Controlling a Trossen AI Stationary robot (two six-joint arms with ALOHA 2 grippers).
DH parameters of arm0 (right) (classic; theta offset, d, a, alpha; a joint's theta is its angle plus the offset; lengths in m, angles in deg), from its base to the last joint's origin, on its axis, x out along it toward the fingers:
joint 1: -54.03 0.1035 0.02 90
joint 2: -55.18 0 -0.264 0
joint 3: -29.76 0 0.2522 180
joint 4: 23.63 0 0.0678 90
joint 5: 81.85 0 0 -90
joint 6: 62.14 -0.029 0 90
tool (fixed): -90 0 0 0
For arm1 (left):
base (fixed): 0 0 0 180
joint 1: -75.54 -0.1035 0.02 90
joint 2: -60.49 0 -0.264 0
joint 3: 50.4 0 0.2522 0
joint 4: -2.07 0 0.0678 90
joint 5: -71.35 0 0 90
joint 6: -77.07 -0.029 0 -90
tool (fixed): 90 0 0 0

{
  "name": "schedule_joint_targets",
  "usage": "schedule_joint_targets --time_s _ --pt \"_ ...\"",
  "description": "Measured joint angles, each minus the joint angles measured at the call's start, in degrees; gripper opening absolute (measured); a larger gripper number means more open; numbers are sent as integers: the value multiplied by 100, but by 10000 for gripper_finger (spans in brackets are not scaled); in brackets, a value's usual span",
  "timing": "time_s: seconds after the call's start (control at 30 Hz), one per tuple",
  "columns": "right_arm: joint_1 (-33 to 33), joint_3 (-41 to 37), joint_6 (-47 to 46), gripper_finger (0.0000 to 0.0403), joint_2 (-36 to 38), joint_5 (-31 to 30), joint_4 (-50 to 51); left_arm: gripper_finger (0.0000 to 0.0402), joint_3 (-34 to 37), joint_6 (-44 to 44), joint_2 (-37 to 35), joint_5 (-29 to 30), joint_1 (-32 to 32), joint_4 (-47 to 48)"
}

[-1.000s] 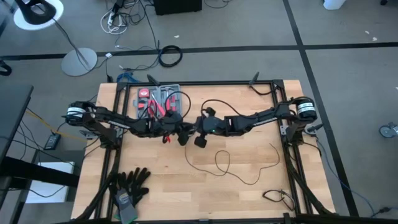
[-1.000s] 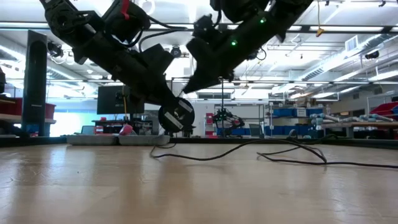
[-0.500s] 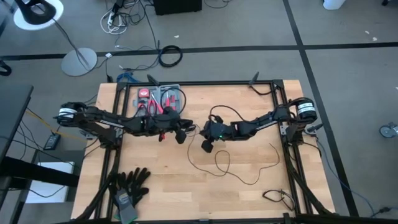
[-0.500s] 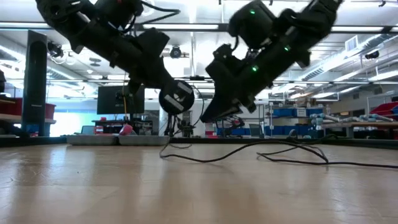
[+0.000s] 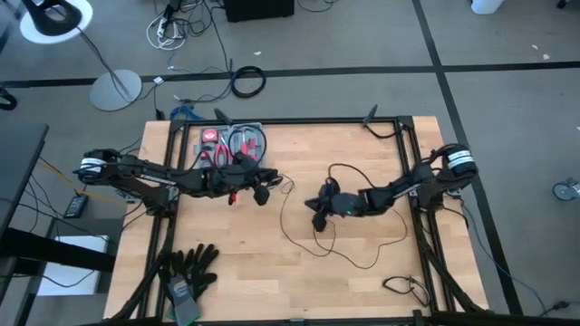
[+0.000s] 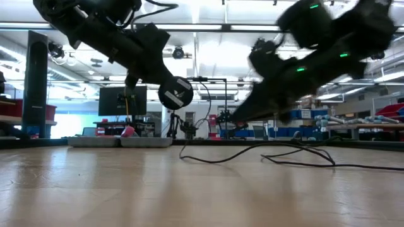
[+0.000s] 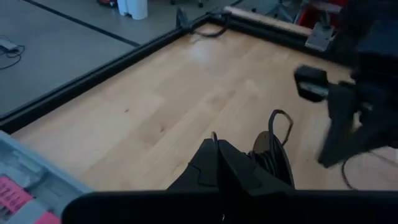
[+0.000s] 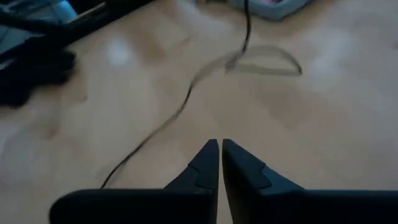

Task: Coil cords
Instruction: Coil the black wire onto the spool

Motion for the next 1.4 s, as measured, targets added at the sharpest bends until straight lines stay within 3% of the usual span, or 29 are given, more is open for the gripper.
schedule_joint_targets --time_s 0.13,0.27,0.53,0.73,0.9,1.07,1.4 --pt "400 -484 -150 9 260 -780 -426 0 -2 13 -1 0 0 -45" --pt "602 -625 -85 11 -223 -1515 -1496 0 -2 10 -1 7 0 -206" --pt "558 42 1649 61 -1700 -1527 -3519 0 -2 0 -1 15 0 -376" --pt "364 200 1945 108 -2044 -1939 -4145 0 -2 4 -1 -17 0 -364" --pt "172 200 1947 138 -2055 -1960 -4372 0 -2 4 -1 -20 0 -367" --pt "-18 200 1852 143 -2055 -1938 -4400 0 -2 4 -1 -20 0 -387" --pt "-285 402 1826 84 -2057 -1222 -4352 0 -2 6 1 -20 0 -516"
